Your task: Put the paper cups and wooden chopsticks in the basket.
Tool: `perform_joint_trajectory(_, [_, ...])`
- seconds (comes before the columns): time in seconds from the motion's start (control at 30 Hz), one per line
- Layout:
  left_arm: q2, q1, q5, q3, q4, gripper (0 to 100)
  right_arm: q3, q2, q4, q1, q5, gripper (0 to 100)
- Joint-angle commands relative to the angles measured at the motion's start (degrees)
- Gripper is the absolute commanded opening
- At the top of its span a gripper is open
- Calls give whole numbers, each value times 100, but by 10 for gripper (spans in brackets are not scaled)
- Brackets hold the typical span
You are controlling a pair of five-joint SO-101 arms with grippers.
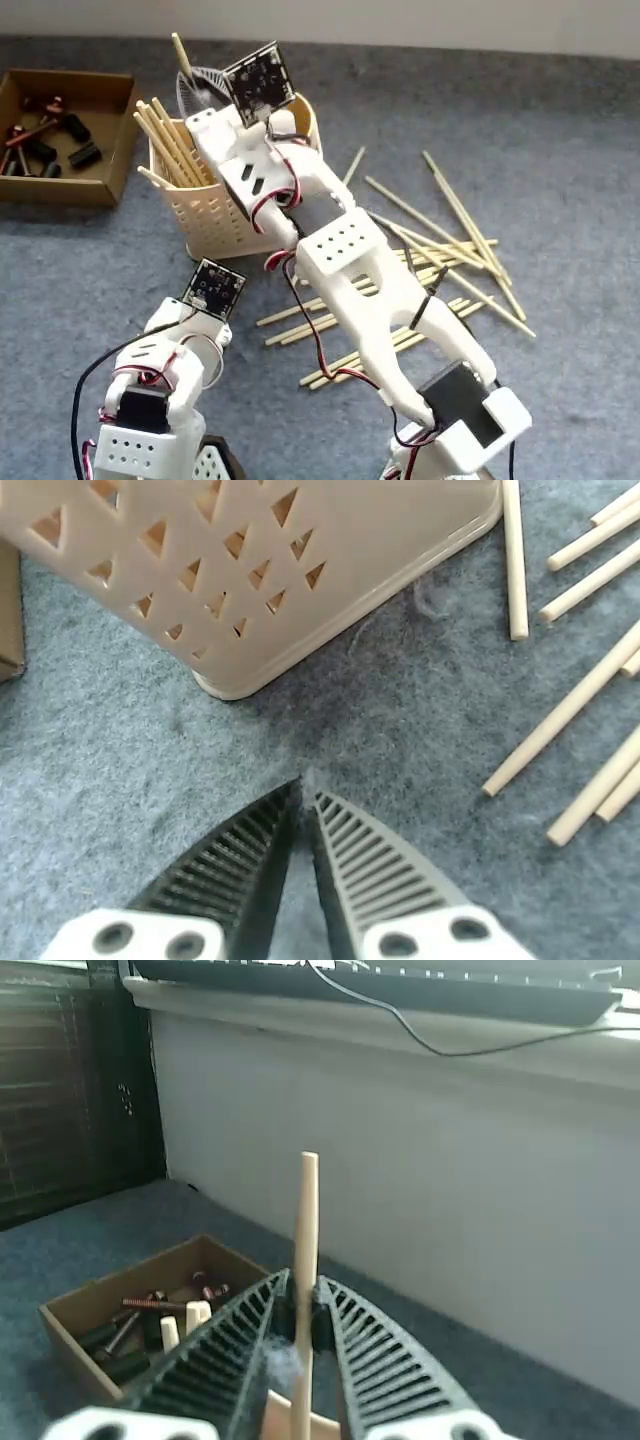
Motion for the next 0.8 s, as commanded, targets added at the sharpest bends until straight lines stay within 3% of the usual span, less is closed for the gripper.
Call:
perform_joint_trajectory(0.0, [-57, -57, -44, 57, -158, 14, 22, -303, -180, -48, 97, 7])
perform_joint_trajectory(0.13, [-57, -57, -44, 57, -158, 14, 22, -303, -171, -48, 70, 12])
perform_joint_trajectory(0.3, [-57, -57, -44, 57, -158, 14, 31, -338, -127, -40, 62, 103])
perform_joint_trajectory(0.53, [-57, -57, -44, 57, -158, 14, -4, -356, -101, -57, 62, 104])
perform_joint_trajectory(0.77, [-57, -57, -44, 57, -158, 14, -215, -840, 892, -92, 53, 104])
